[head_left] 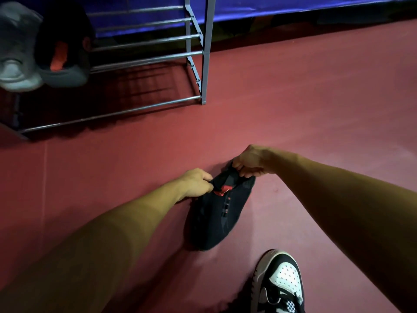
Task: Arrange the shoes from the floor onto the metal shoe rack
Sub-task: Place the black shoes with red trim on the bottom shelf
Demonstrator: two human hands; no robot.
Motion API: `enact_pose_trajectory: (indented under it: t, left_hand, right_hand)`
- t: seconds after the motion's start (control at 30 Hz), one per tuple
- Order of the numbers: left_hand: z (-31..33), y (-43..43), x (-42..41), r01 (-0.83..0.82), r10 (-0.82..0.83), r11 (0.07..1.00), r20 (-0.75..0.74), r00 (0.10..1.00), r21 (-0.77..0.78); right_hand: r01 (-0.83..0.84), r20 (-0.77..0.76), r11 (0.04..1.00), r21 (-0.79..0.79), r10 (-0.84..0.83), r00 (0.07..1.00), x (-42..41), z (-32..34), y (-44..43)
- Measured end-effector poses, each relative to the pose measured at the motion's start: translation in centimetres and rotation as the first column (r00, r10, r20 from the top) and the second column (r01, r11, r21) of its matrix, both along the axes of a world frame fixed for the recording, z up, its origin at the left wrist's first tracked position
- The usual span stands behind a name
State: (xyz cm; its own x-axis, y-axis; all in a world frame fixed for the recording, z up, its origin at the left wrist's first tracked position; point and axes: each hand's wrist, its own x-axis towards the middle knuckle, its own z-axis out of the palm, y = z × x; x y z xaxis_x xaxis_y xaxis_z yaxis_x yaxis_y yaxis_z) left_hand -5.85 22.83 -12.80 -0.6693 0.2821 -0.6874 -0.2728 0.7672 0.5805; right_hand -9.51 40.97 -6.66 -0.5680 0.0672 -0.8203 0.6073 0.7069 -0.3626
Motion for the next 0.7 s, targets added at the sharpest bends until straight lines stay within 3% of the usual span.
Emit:
enact_pose_trajectory:
  t: [0.23,0.4,0.57,0.7]
  left_hand:
    - [3.0,-4.9,-2.3,-0.126,0.127,0.992,-0.077,0.989,0.025]
    - [4.5,-10.2,-4.0,-0.274,0.29,0.952,-0.113,0.95,0.138]
    - [7.4,-14.0,-5.3,-0.337,0.385,0.903,-0.156,0.91,0.266]
    - [9.2,-15.9,-6.1,-0.425,0.497,0.81,-0.089,0.863,0.405]
  right_hand:
    - [0.031,-0.128,0.993,-0.114,-0.046,0.991,-3.2,2.8,-1.7]
    - [0.014,-0.201,0.991,-0.131,-0.04,0.979,-5.5,4.8,-3.3]
    - [-0.099,-0.164,0.979,-0.18,0.069,0.984,-5.5,4.6,-5.4]
    - [-0.23,-0.073,0.931,-0.284,0.218,0.973,-5.4,5.0,-7.6]
